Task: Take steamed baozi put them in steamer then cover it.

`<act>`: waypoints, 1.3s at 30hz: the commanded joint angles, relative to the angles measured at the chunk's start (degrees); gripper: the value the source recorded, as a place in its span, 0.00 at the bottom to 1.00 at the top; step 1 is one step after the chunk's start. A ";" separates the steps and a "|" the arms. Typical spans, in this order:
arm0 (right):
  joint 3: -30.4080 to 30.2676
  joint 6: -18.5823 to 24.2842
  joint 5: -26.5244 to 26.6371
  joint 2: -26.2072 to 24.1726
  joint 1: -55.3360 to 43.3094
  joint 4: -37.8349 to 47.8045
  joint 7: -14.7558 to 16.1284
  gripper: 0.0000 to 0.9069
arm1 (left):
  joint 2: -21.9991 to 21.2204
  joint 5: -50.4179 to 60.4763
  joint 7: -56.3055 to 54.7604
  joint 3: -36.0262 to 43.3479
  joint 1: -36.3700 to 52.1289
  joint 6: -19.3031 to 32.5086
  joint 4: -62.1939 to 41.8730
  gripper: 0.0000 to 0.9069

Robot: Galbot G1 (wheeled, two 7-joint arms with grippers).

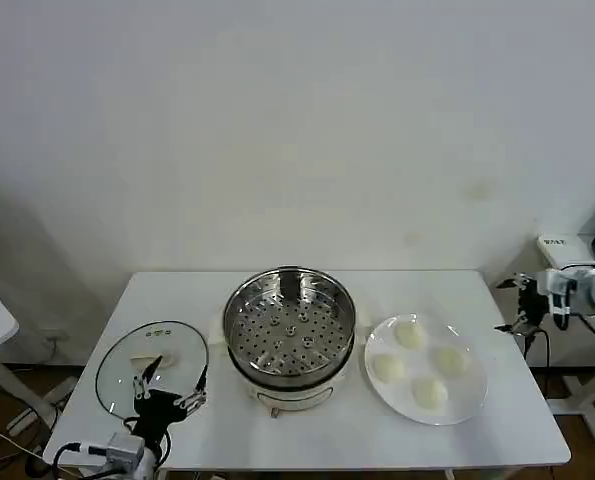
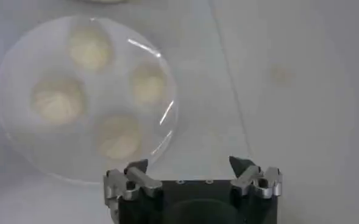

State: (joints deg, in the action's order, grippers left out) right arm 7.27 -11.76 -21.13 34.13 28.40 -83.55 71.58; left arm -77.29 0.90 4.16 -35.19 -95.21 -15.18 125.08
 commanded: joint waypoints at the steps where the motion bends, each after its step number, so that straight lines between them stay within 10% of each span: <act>1: -13.03 0.91 -3.73 5.91 -10.75 5.34 3.28 1.00 | -0.01 -0.01 0.11 -0.84 -0.25 0.00 0.06 1.00; 39: -13.22 1.40 -10.18 19.39 -8.59 18.75 -0.65 1.00 | 0.41 2.33 0.00 0.27 -0.36 0.50 -1.85 1.00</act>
State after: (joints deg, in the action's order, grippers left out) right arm -5.76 -10.46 -30.82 52.20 20.04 -66.14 71.10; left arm -76.88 3.10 4.25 -35.00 -95.50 -14.74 123.28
